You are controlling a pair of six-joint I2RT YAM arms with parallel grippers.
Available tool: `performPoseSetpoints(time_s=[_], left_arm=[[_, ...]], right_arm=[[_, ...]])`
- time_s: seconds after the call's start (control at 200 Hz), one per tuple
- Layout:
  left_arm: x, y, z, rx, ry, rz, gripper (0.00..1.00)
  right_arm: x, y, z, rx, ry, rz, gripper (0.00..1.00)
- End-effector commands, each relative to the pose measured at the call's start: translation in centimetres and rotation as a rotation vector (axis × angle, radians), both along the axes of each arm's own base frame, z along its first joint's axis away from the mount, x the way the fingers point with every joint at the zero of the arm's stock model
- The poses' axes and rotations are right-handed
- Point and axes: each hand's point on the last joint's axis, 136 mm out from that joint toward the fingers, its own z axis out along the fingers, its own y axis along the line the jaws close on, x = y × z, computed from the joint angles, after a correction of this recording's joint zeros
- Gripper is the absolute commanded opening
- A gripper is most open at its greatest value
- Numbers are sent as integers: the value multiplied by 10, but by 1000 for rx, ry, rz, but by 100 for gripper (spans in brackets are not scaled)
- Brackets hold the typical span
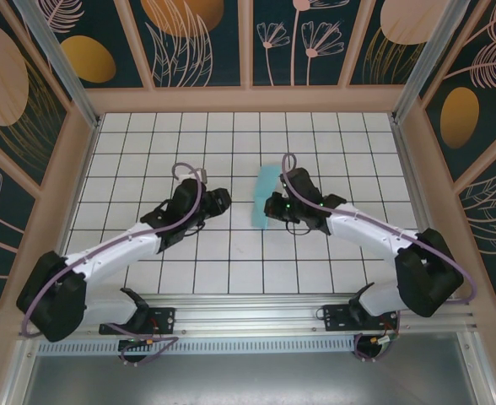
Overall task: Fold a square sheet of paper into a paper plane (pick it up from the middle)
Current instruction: Turn over the paper at the center of the table.
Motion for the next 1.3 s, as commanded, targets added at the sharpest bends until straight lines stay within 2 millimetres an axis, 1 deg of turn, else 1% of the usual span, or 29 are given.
performPoseSetpoints(time_s=[0.0,0.085,0.13,0.205,0.24,0.395,0.5,0.615,0.716,0.806,0.821,0.876,0.901,0.936,1.006,1.046,1.066,1.111,1.166,1.191,1.236,1.296], left_arm=[[-2,35,2,31,-32,142,47],[-6,53,8,26,-58,211,50],[-8,62,11,20,-74,244,51],[-13,76,14,16,-96,295,51],[-14,82,16,12,-106,319,52],[-23,104,22,1,-142,401,52],[-28,117,29,-12,-172,443,52],[-32,123,35,-25,-195,457,53],[-35,123,36,-27,-195,448,53],[-36,122,35,-14,-189,433,53],[-36,121,35,-11,-187,428,53],[-37,120,34,-11,-183,422,53],[-37,120,33,-8,-179,417,53],[-37,119,32,-9,-178,411,53],[-36,114,31,-6,-173,384,53],[-35,108,30,-6,-170,360,53],[-34,105,30,-10,-170,342,53],[-32,90,32,-23,-180,273,51],[-28,72,28,-32,-165,199,50],[-26,62,27,-41,-155,160,49],[-23,41,22,-53,-131,73,48],[-19,16,13,-68,-83,-24,46]], right_arm=[[-16,-66,-8,-408,49,-85,1],[-23,-96,-2,-633,80,-148,2],[-28,-107,-2,-726,105,-172,2],[-33,-111,-2,-825,125,-185,2],[-34,-107,-4,-851,127,-177,2],[-37,-69,-28,-900,165,-101,3],[-38,-34,-48,-901,198,-39,5],[-38,9,-72,-838,241,31,9],[-36,42,-86,-758,261,76,13],[-33,65,-89,-676,266,102,17],[-32,70,-87,-656,261,104,19],[-31,83,-80,-578,244,123,30],[-31,89,-75,-529,238,140,31],[-31,94,-68,-475,220,150,32],[-30,94,-51,-377,174,152,41],[-30,93,-40,-306,151,158,43],[-29,89,-35,-279,141,145,43],[-26,78,-27,-224,112,110,43],[-20,59,-16,-151,79,51,43],[-19,47,-17,-131,71,21,42],[-18,35,-12,-44,66,7,42],[-17,13,-16,43,70,-21,42]])
